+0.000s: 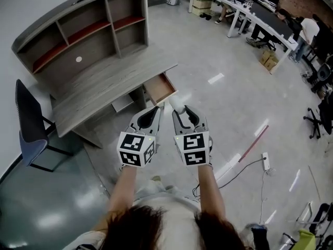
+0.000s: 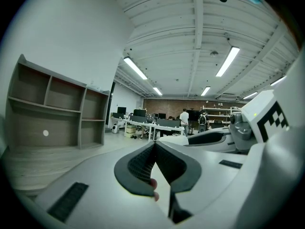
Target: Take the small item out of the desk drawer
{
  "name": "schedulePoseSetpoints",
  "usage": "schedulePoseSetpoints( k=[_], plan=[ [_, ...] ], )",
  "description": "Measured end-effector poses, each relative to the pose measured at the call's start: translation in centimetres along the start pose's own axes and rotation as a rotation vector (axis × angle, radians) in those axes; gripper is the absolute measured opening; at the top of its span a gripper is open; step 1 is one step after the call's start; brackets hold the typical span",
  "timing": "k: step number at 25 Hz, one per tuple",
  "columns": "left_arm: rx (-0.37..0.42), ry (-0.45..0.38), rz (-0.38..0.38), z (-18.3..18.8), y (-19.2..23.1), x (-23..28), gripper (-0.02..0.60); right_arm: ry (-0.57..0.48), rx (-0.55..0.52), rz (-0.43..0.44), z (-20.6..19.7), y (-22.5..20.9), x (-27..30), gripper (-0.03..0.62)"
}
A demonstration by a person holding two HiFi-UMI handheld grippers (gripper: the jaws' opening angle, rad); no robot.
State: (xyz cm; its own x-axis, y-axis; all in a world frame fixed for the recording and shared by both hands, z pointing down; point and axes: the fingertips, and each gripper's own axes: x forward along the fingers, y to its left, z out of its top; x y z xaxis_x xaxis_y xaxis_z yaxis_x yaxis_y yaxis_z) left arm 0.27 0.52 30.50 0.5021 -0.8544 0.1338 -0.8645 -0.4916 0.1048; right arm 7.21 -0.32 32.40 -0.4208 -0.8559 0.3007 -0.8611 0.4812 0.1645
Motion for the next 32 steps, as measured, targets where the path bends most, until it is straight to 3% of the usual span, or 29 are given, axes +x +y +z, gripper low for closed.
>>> schedulePoseSetpoints(
  k=[32],
  plan=[
    [0.056,-0.035,0.057,3.1,-7.8,-5.9,0.012,-0.178,0.032,0.041,2.7,-1.9,-10.4,0.155]
  ],
)
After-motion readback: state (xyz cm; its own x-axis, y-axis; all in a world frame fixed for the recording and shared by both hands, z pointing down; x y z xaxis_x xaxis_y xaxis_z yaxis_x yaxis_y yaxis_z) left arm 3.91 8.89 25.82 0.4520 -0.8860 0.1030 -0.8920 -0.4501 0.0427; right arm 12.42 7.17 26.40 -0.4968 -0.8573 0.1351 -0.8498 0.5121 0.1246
